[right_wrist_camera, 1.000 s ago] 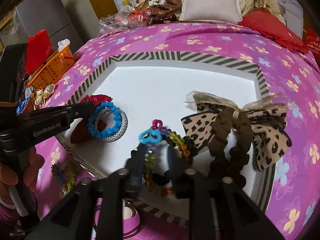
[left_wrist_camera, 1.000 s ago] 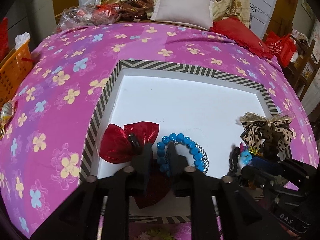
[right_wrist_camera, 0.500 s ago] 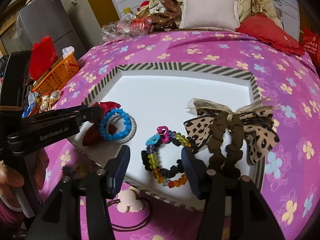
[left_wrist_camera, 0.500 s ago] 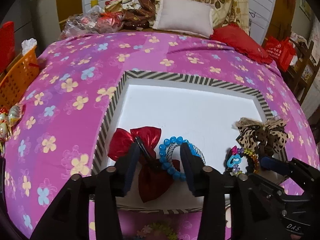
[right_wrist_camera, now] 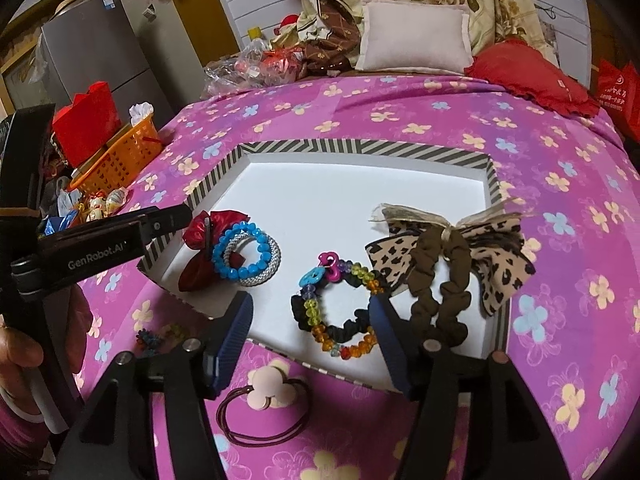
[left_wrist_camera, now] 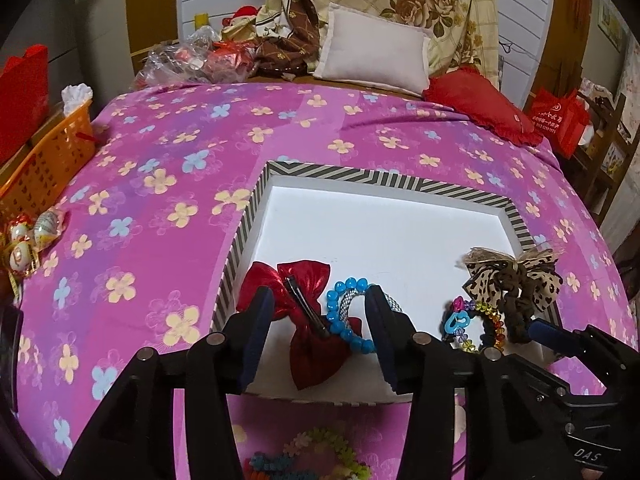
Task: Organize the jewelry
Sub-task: 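Withdraw both open tools from the tray toward the remaining bracelets, then grasp the green-blue beaded bracelet with the left tool while the right grasps the hair tie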
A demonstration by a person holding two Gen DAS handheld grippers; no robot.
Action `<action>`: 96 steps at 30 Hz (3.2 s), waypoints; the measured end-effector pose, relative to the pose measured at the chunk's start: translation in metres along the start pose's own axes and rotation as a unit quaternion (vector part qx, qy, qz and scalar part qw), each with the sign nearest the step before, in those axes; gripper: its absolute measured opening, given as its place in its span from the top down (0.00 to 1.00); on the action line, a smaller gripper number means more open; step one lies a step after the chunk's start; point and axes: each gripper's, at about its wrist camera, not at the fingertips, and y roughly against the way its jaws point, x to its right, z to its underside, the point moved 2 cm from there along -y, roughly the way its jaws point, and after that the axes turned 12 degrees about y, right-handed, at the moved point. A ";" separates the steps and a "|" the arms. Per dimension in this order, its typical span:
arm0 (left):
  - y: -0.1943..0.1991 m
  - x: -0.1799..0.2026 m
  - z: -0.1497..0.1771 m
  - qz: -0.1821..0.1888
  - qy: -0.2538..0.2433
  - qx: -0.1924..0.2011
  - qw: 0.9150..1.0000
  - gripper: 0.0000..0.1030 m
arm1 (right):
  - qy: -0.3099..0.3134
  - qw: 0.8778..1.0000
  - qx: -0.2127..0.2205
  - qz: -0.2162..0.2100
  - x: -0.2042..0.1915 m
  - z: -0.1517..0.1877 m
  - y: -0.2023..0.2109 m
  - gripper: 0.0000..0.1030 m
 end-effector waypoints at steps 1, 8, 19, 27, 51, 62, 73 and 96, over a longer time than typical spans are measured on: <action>0.002 0.000 0.001 0.000 -0.001 0.001 1.000 0.74 | 0.000 1.000 0.000 0.001 0.000 0.001 0.001 0.38; 0.014 0.001 0.010 0.002 -0.006 0.007 1.000 0.74 | 0.003 1.000 0.002 0.007 -0.005 0.007 0.012 0.36; 0.034 0.002 0.023 0.002 -0.013 0.021 1.000 0.74 | 0.008 1.000 0.008 0.023 -0.012 0.019 0.030 0.32; 0.042 -0.001 0.037 -0.007 -0.019 0.023 1.000 0.74 | 0.007 0.999 0.002 0.035 -0.014 0.029 0.036 0.31; 0.075 -0.030 0.081 -0.010 -0.006 0.014 1.000 0.74 | 0.033 0.997 -0.008 0.067 -0.033 0.055 0.064 0.27; 0.084 -0.064 0.095 -0.017 0.014 -0.005 1.000 0.74 | 0.039 0.997 -0.016 0.067 -0.035 0.068 0.069 0.27; 0.077 -0.108 0.109 -0.019 0.051 -0.045 0.997 0.74 | 0.037 0.998 -0.031 0.046 -0.036 0.079 0.057 0.27; 0.043 -0.102 0.102 0.007 0.070 -0.084 0.994 0.74 | 0.100 0.993 -0.056 0.014 -0.057 0.053 -0.013 0.37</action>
